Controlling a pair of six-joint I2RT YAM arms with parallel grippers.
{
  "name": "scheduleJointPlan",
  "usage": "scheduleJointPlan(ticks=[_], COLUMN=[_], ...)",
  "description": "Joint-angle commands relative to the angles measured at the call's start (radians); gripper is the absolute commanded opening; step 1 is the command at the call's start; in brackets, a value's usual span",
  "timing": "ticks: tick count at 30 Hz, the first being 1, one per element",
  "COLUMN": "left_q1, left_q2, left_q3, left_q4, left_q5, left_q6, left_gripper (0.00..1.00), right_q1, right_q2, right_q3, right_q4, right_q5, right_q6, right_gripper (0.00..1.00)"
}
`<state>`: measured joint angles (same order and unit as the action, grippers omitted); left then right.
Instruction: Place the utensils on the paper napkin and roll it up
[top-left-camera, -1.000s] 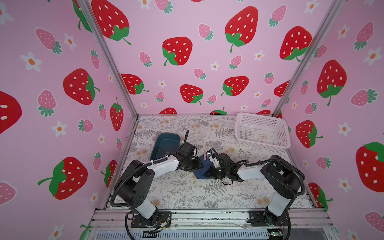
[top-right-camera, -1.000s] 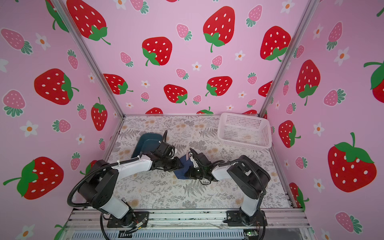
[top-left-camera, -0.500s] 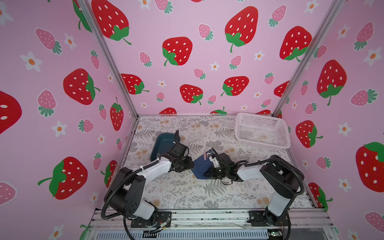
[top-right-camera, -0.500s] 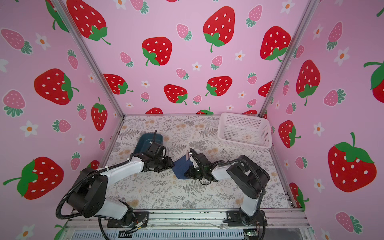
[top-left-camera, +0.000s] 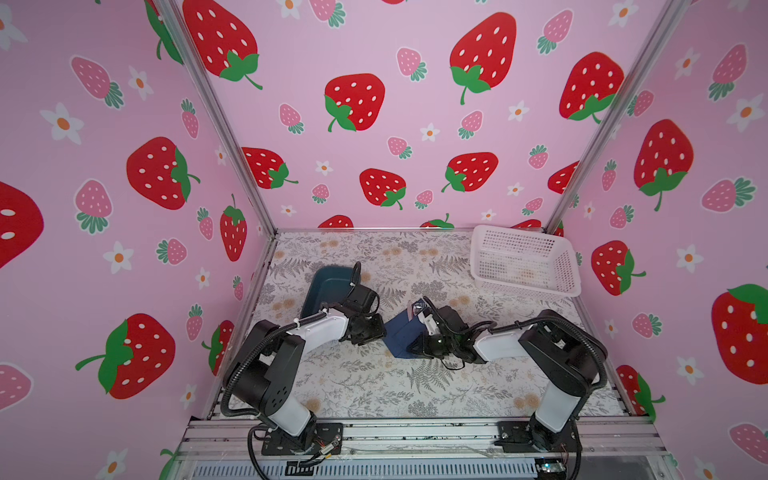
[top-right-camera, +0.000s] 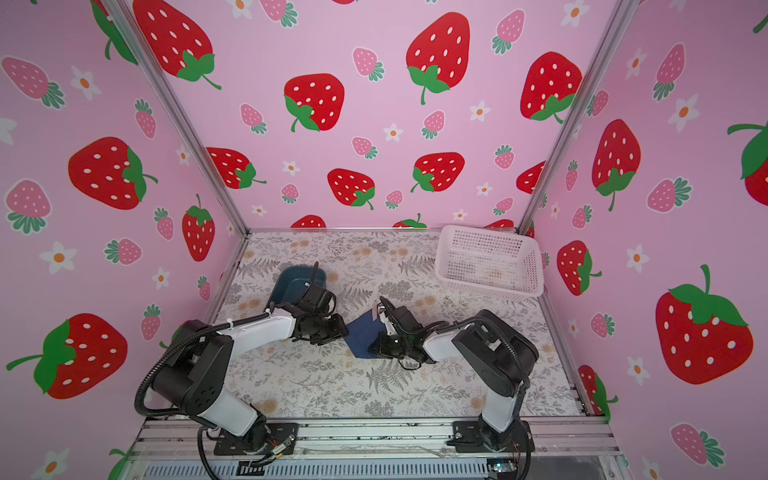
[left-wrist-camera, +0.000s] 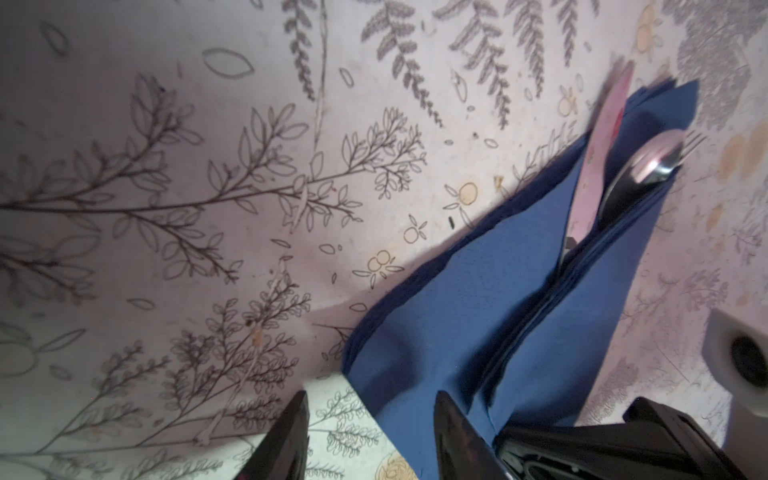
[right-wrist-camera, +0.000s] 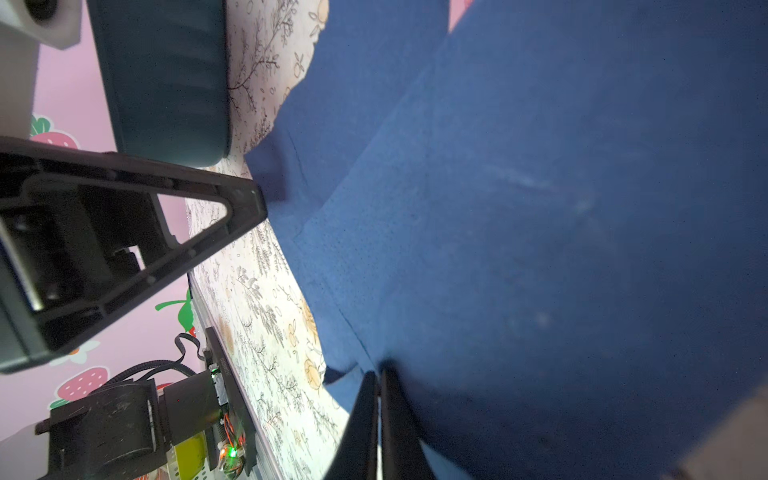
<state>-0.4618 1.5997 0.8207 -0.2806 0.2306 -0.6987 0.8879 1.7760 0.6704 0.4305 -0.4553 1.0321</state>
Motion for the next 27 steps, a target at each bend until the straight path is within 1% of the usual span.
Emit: scheduleJointPlan(ticks=[1, 10, 27], left_q1=[0.005, 0.007, 0.012], left_q2=[0.015, 0.016, 0.043], left_q3=[0.022, 0.0, 0.005], left_q4=[0.024, 0.037, 0.062], left_q5=[0.017, 0.019, 0.042], left_q6=[0.01, 0.003, -0.007], left_gripper=[0.49, 0.48, 0.4], right_q1=[0.005, 0.005, 0.006], right_q2=[0.02, 0.027, 0.021], right_q3=[-0.013, -0.006, -0.015], right_q4=[-0.026, -0.012, -0.033], right_q5=[0.023, 0.009, 0.024], right_q6=[0.019, 0.023, 0.017], right_gripper=[0.09, 0.09, 0.09])
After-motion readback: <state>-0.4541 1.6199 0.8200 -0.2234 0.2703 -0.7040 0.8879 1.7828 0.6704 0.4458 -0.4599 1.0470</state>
